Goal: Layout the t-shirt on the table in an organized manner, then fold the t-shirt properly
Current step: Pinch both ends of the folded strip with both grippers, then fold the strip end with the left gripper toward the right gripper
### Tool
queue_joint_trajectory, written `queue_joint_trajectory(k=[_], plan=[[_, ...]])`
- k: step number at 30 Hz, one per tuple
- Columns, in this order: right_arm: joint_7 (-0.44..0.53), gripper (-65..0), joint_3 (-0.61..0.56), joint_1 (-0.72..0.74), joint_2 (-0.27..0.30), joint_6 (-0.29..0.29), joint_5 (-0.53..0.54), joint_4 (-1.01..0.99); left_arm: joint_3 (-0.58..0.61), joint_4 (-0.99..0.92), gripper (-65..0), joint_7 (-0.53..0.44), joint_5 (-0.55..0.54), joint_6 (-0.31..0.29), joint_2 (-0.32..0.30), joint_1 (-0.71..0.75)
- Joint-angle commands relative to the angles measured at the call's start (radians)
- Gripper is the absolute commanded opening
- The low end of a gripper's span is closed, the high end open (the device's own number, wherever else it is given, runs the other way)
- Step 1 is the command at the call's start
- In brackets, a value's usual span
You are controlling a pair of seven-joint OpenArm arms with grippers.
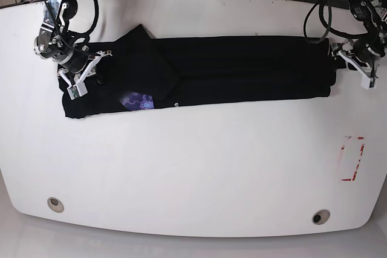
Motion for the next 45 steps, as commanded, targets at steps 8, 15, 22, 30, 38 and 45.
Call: queue_joint_trajectory(k=[8, 15, 22, 30, 38, 45], plan=[[-0.076, -61.4, 0.002, -0.009, -0.015, -0.017, -0.071, -0.003, 0.119, 0.010, -17.8, -0.015, -0.017, -0.002, -0.018, -0.002], [-0.076, -61.4, 0.000, -0.009, -0.017, -0.017, -0.071, -0.003, 0.159, 0.011, -18.1, -0.013, -0.017, -0.002, 0.009, 0.000], [-0.076, -61.4, 0.000, -0.008, -0.029, -0.017, -0.071, -0.003, 0.192, 0.010, -31.9, -0.013, -0.014, -0.002, 0.014, 0.001], [-0.076, -61.4, 0.000, -0.003, -0.032, -0.017, -0.071, -0.003, 0.261, 0.011, -60.6, -0.013, -0.011, -0.002, 0.011, 0.000], [-0.076, -61.4, 0.000, -0.003, -0.033, -0.017, -0.071, -0.003, 0.273, 0.142, -63.6, -0.013, -0.009, -0.002, 0.009, 0.026], [-0.076, -61.4, -0.001, -0.003, -0.033, -0.017, -0.071, -0.003, 0.336, 0.384, -63.7, -0.013, -0.008, -0.002, 0.008, 0.089]])
